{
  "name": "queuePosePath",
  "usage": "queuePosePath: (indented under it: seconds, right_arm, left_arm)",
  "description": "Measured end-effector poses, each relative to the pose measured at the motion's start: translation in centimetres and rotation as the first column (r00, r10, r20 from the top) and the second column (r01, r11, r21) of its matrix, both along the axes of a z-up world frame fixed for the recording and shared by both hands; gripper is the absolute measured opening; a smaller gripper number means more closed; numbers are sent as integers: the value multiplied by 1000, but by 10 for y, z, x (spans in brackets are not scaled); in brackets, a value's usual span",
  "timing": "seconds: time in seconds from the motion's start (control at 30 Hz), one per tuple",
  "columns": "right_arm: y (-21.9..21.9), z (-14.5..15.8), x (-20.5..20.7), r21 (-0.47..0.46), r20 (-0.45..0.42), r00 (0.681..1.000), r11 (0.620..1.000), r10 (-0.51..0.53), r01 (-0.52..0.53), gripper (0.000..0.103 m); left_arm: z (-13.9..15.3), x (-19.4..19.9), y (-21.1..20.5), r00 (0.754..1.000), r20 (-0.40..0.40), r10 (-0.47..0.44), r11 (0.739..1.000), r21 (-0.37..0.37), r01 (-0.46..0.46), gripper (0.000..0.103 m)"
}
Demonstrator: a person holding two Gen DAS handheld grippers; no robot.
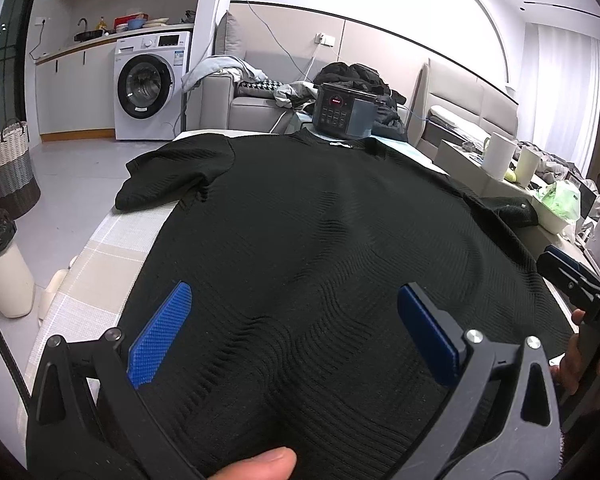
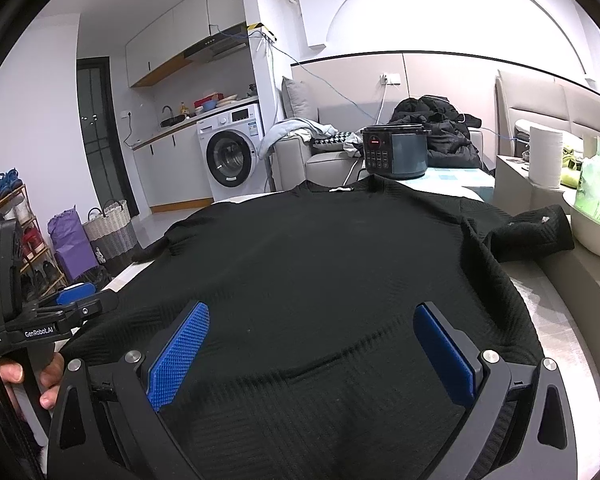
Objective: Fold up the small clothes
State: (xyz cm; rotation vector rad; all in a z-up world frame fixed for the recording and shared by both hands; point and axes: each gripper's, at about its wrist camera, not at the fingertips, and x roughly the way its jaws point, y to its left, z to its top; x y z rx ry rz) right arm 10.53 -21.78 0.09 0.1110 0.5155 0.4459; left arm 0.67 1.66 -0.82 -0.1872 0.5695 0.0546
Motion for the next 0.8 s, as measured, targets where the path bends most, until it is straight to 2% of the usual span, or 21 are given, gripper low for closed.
queuePosePath:
  seconds: [0.8]
  right_arm:
    - [0,0,0,-2,-3,1000,1000,-1,1,103]
  left_arm:
    - [-1,0,2,1000,0,-4,1000,-2,4,102]
